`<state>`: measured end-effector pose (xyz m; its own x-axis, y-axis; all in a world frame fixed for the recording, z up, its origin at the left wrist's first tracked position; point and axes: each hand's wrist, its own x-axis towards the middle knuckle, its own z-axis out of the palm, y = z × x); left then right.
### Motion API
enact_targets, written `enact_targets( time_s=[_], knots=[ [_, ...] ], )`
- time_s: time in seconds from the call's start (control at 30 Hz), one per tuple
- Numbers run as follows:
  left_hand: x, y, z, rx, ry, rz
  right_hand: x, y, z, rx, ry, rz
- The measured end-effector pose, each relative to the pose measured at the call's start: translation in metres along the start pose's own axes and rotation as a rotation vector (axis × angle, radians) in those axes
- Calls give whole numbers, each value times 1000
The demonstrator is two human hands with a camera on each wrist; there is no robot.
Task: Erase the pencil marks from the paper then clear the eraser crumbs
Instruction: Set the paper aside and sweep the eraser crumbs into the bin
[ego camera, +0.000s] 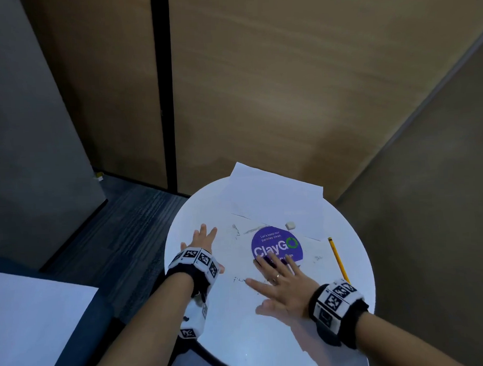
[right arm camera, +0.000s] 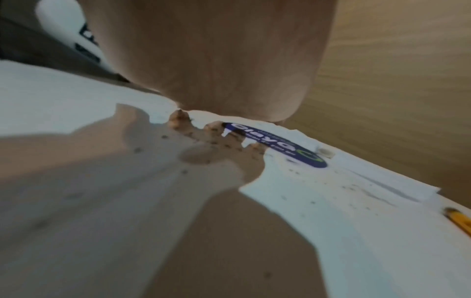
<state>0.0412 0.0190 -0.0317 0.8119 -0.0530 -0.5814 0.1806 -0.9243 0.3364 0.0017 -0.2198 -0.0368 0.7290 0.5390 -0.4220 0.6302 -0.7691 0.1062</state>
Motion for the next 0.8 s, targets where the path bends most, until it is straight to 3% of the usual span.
enact_targets(
  time_s=[0.1,0.2,0.43,0.5,0.63,0.8],
  knots=[
    [1,-2,1,7,9,1,-3,16,-21,41,67,133],
    [2,-2,2,19,3,0,-4,44,-21,100,-48,207],
    [2,-1,2,32,3,-6,-28,21,-4,-41,54,-28],
    [3,-1,1,34,-1,-5,-22,29,-13,11,92,26],
    [3,-1,1,36,-8,-7,-8,48,-17,135,-60,268],
    [2,0,0,27,-12,-7,-21,20,5,71,-13,107]
  ],
)
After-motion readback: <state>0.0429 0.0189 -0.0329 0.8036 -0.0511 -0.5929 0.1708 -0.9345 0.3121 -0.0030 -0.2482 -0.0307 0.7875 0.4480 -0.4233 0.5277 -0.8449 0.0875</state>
